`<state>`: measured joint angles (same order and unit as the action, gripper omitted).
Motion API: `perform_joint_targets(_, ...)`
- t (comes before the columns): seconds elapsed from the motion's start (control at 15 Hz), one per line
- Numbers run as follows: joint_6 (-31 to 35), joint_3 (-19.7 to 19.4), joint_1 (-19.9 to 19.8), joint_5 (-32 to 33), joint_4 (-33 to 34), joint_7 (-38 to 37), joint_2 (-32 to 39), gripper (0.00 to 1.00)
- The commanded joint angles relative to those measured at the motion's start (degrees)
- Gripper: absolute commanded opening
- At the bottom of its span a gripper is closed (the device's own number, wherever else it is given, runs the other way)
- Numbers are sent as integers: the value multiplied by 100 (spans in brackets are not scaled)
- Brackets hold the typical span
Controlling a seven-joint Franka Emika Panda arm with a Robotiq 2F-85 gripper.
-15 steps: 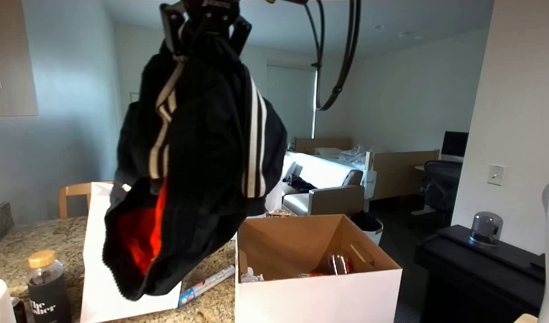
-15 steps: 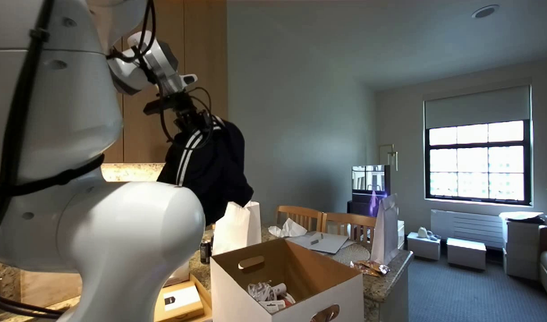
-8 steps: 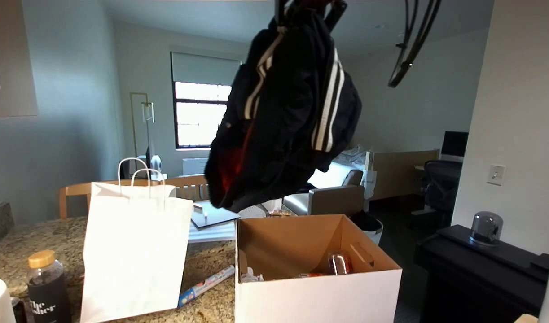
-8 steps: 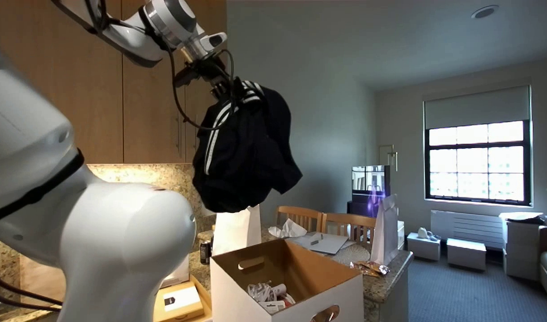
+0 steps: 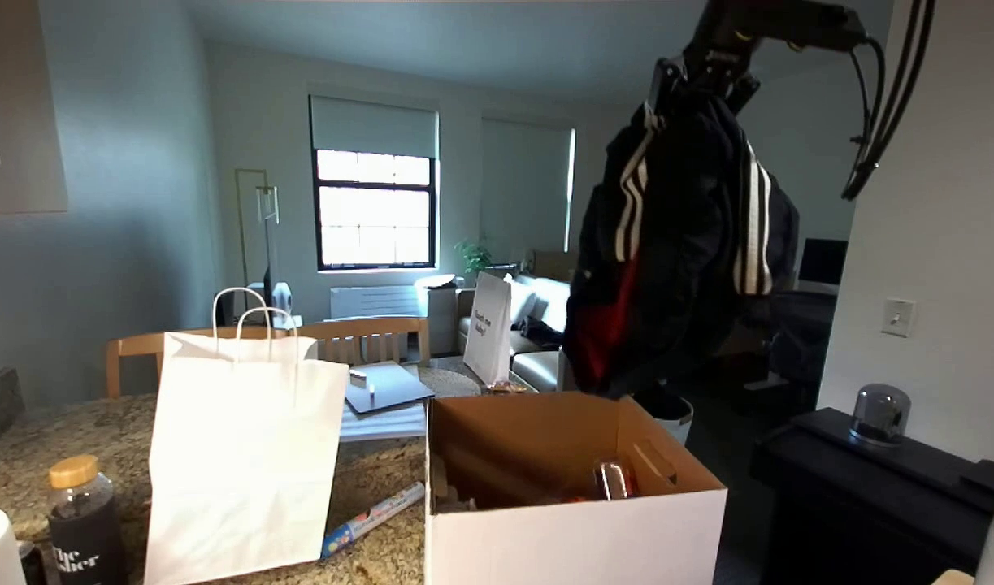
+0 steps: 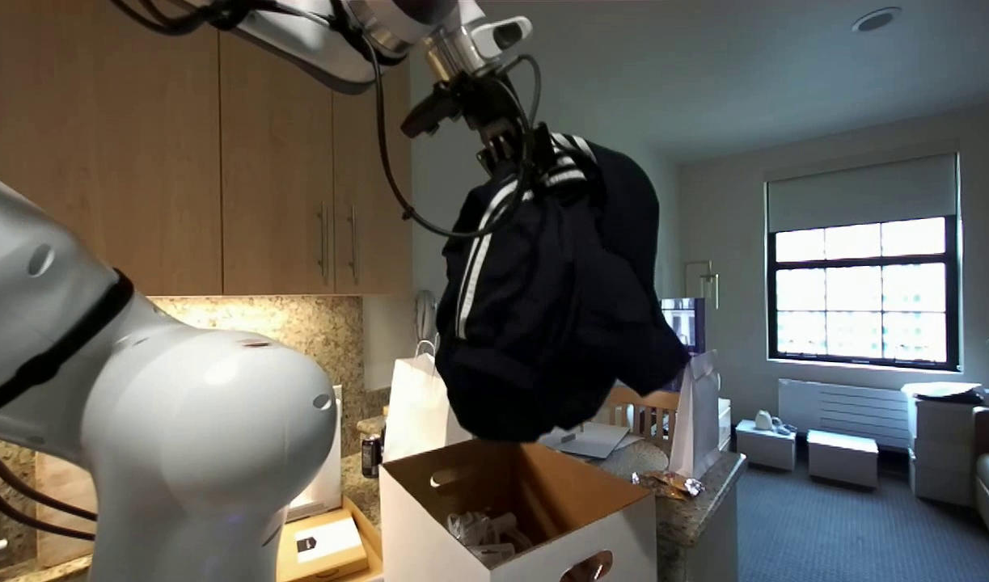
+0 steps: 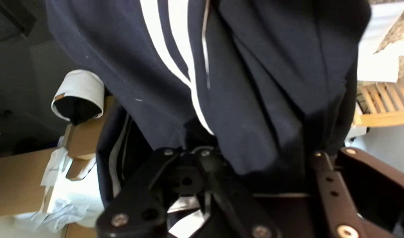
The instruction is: Put the dark blue jacket in the white storage box.
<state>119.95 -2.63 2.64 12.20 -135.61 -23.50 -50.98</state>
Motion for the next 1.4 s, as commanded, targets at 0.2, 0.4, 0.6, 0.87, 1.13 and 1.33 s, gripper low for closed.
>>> perform_joint_targets(0.2,-133,31,197,-1085,-675,1610,383,11)
perform_joint_targets(0.4,150,572,232,-817,-909,1807,317,10)
perform_joint_targets(0.6,778,866,177,-612,-890,1765,418,10)
perform_joint_targets(0.87,1264,762,360,-817,-1015,1984,670,10)
perform_joint_targets(1.13,1723,660,390,-928,-1312,2164,1063,10)
perform_joint_targets(1.33,2023,633,364,-908,-1425,2174,1419,10)
